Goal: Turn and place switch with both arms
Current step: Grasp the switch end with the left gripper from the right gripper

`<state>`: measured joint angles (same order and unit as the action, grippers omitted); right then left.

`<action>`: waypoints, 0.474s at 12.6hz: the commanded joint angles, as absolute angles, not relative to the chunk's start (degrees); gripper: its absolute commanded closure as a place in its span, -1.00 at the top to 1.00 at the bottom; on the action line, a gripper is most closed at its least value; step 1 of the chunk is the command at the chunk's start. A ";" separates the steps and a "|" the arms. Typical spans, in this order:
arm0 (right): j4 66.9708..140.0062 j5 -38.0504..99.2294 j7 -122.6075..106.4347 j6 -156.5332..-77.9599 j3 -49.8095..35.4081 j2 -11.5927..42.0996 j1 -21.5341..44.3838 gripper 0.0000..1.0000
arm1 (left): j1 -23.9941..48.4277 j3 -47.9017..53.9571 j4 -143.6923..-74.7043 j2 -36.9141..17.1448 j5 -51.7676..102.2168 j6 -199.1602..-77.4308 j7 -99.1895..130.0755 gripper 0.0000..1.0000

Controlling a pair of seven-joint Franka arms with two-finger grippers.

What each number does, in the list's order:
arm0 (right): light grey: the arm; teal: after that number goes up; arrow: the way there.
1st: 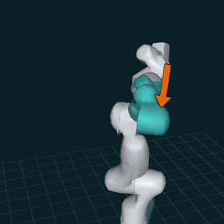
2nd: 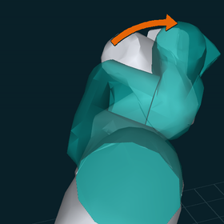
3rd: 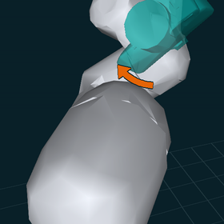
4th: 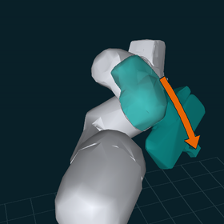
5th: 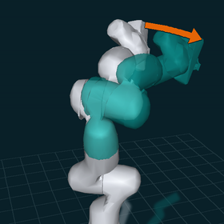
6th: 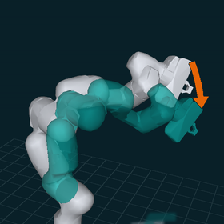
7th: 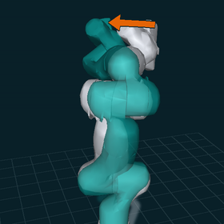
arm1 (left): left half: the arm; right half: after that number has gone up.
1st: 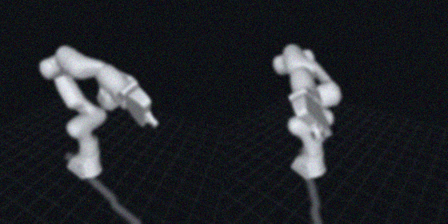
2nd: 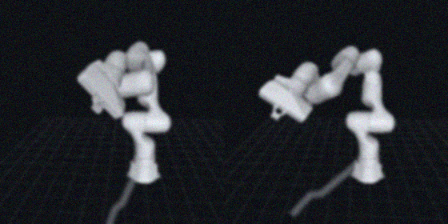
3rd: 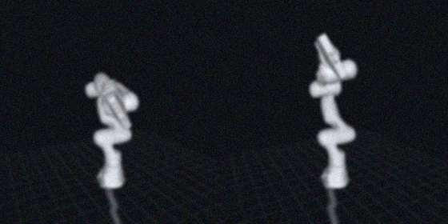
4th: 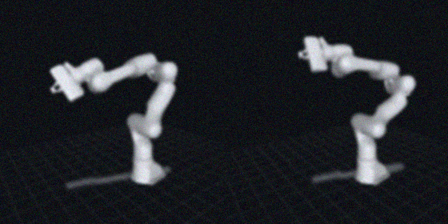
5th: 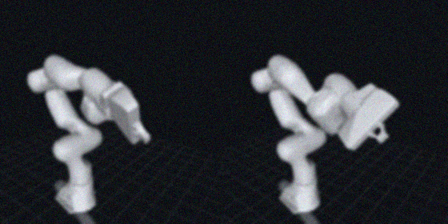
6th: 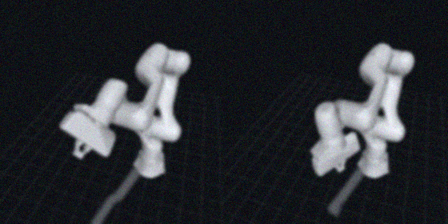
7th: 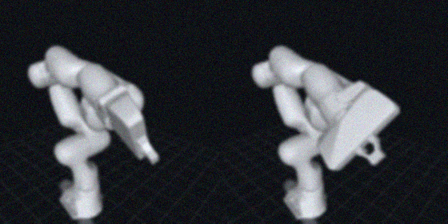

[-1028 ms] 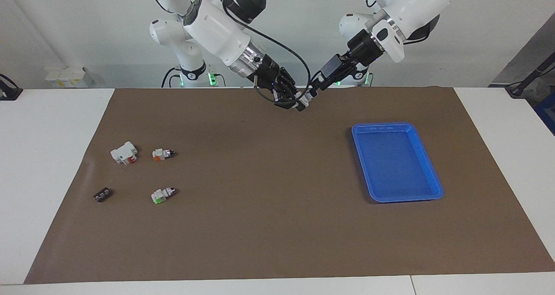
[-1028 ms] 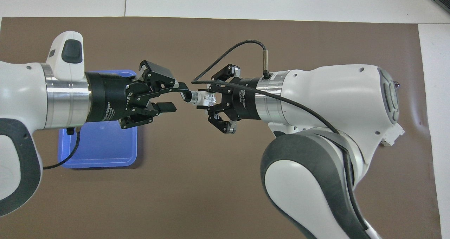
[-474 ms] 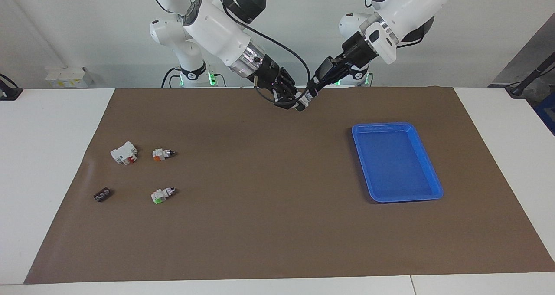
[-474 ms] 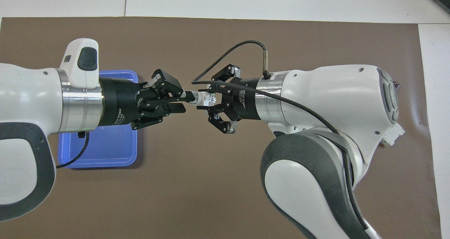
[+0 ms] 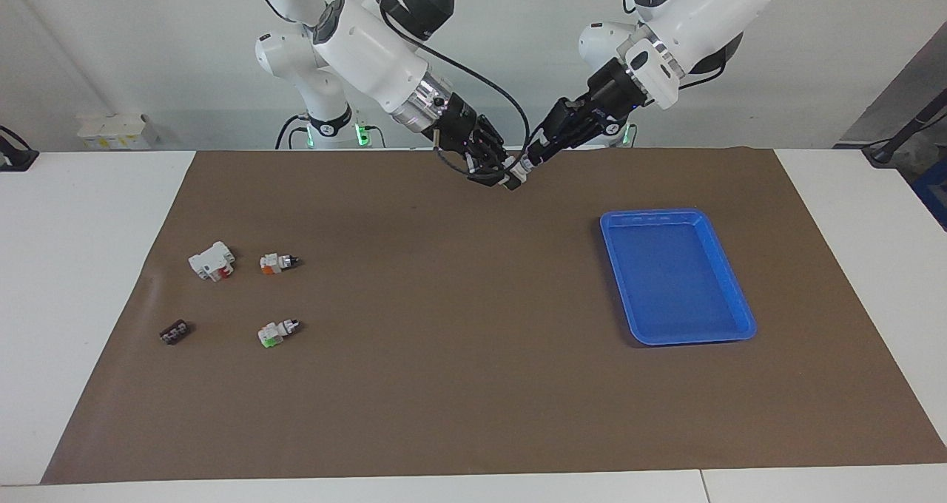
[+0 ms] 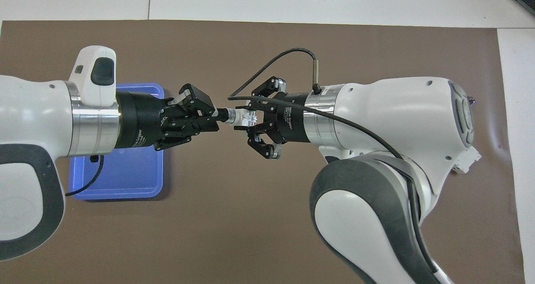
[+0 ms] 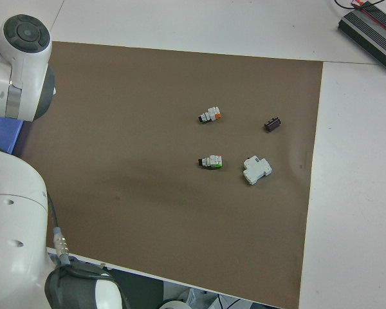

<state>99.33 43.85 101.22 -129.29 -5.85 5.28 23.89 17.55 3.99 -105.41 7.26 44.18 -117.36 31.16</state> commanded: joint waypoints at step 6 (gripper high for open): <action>99.67 44.38 101.43 -129.46 -6.06 5.01 23.64 -1.00 | 18.81 3.96 -107.31 8.53 44.38 -119.35 27.43 -1.00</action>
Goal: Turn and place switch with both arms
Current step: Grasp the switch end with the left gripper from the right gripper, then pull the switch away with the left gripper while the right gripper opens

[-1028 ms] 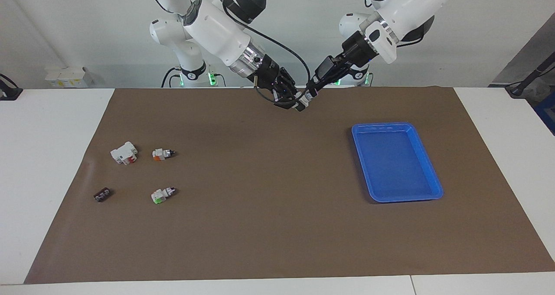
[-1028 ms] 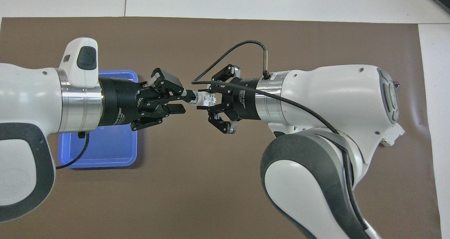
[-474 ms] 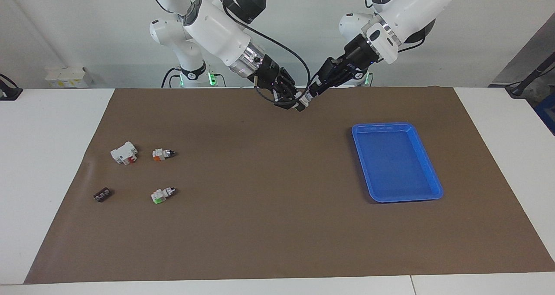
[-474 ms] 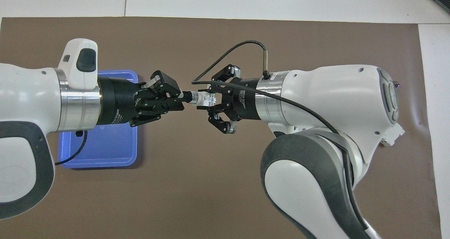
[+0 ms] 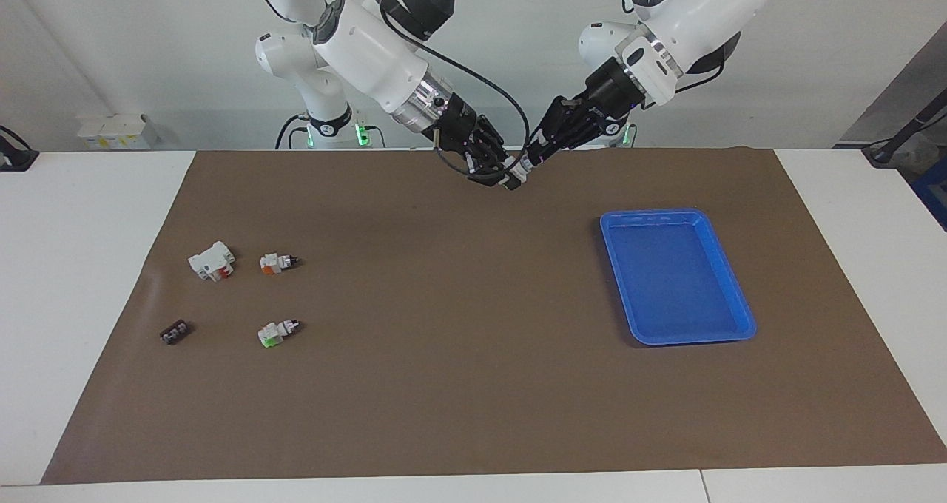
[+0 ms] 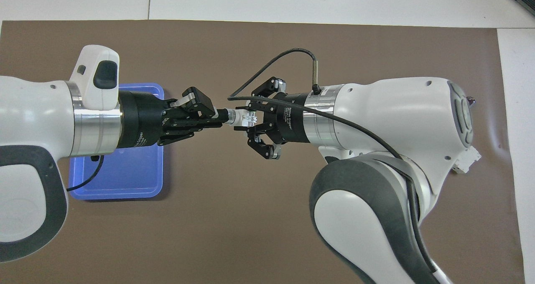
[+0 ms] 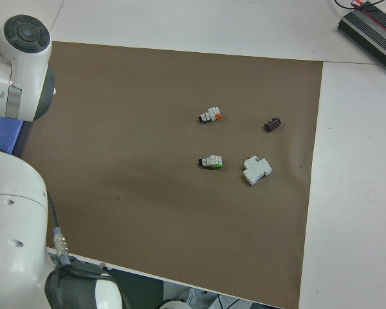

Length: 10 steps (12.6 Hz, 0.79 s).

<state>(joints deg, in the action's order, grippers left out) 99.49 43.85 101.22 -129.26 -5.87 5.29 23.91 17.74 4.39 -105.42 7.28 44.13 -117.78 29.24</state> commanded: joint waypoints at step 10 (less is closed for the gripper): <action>99.67 44.38 101.43 -129.46 -6.06 5.01 23.64 -1.00 | 16.61 3.87 -106.96 8.53 44.38 -118.83 -10.40 -1.00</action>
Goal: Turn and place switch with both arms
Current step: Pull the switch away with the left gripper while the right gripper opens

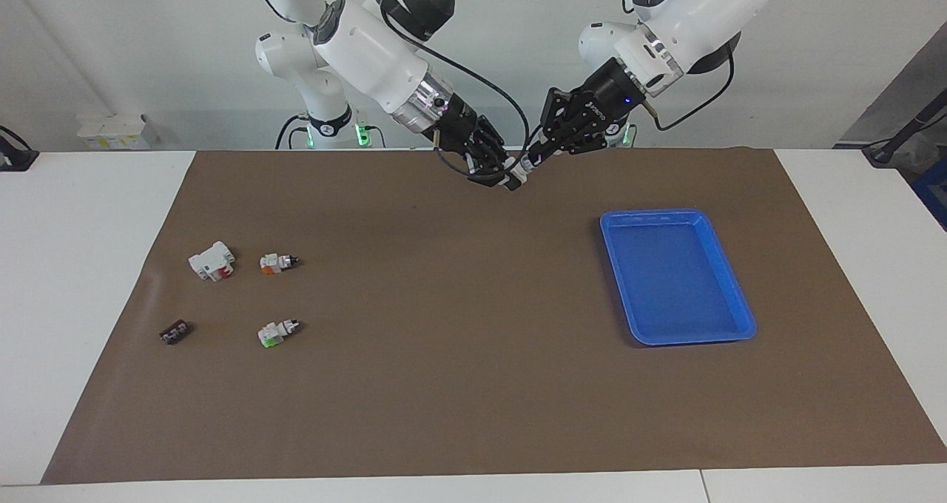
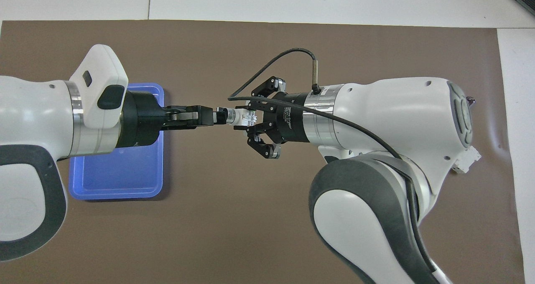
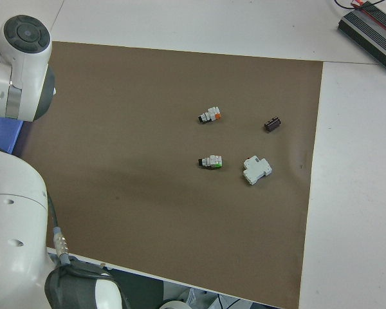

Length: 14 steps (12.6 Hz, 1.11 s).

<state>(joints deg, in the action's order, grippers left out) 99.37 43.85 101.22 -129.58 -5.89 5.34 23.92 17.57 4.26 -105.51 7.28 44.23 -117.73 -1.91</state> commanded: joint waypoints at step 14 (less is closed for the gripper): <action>99.67 44.38 101.43 -129.46 -6.06 5.01 23.64 -1.00 | 13.28 2.37 -106.70 10.19 45.26 -107.34 -67.57 -1.00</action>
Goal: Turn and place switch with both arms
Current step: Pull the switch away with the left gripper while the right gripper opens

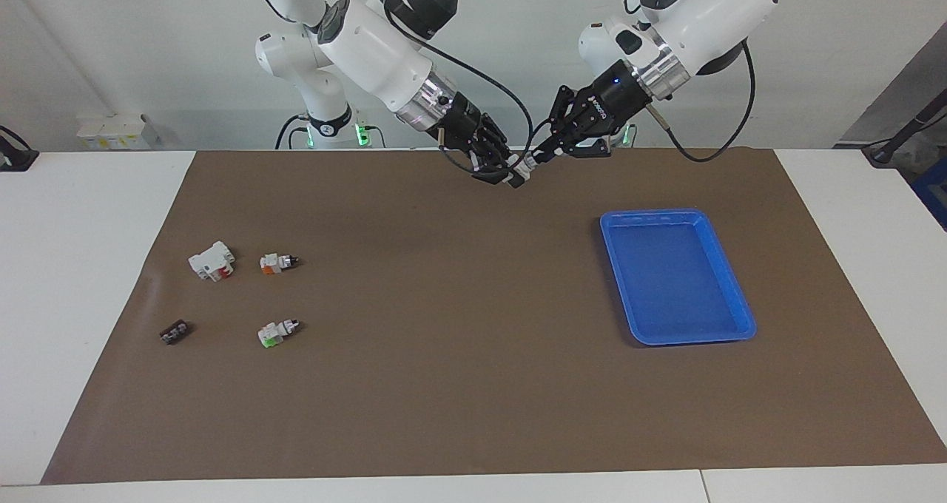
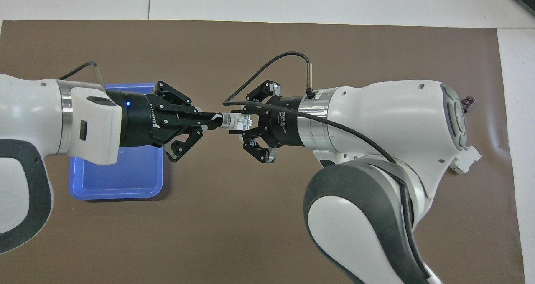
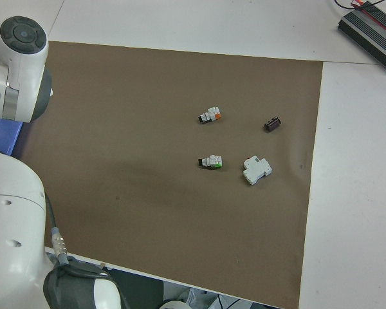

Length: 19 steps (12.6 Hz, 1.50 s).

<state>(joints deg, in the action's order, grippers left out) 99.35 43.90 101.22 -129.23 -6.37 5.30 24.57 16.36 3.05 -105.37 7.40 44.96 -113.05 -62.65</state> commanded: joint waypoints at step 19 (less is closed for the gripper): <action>99.67 11.87 61.32 -119.72 -5.62 0.27 17.94 1.00 | 3.98 2.46 -119.77 12.66 41.13 -110.57 -84.34 -1.00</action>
